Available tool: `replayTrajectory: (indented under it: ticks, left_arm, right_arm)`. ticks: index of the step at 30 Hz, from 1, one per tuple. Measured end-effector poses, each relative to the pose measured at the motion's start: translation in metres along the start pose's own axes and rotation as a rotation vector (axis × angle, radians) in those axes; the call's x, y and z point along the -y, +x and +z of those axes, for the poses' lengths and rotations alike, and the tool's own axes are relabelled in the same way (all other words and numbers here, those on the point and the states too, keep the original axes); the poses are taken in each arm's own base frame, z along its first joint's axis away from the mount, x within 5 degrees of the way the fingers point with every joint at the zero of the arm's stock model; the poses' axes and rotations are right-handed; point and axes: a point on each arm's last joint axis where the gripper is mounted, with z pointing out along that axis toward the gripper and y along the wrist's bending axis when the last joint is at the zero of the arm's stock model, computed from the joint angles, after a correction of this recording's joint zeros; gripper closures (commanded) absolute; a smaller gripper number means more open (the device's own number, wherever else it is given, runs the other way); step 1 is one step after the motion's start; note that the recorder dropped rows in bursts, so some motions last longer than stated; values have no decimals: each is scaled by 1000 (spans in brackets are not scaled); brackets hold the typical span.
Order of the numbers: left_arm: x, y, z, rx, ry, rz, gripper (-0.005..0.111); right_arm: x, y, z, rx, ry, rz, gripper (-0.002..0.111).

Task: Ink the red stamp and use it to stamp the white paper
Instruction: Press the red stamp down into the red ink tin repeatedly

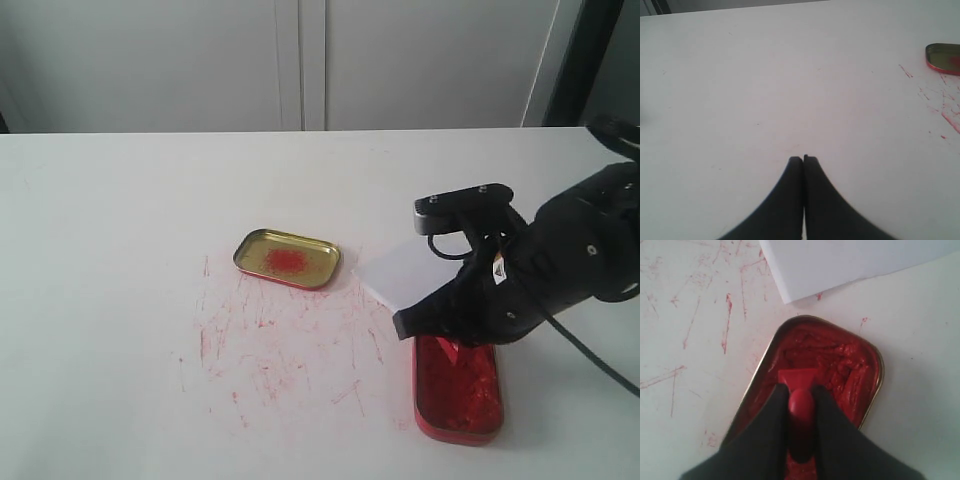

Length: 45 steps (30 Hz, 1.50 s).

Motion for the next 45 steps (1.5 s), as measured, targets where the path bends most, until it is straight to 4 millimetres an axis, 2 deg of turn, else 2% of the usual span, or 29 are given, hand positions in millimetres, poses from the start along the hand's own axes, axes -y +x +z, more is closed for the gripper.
replayTrajectory:
  ticks: [14,21,28,45]
  left_arm:
    - [0,0,0,0,0,0,107]
    - [0,0,0,0,0,0,107]
    - [0,0,0,0,0,0,107]
    - [0,0,0,0,0,0,107]
  right_arm:
    - [-18,3,0,51,32,101,108]
    - [-14,5,1,56,80,154,108]
    - [-14,16,16,27,73,179,108]
    - [-16,22,39,-21,80,161,108]
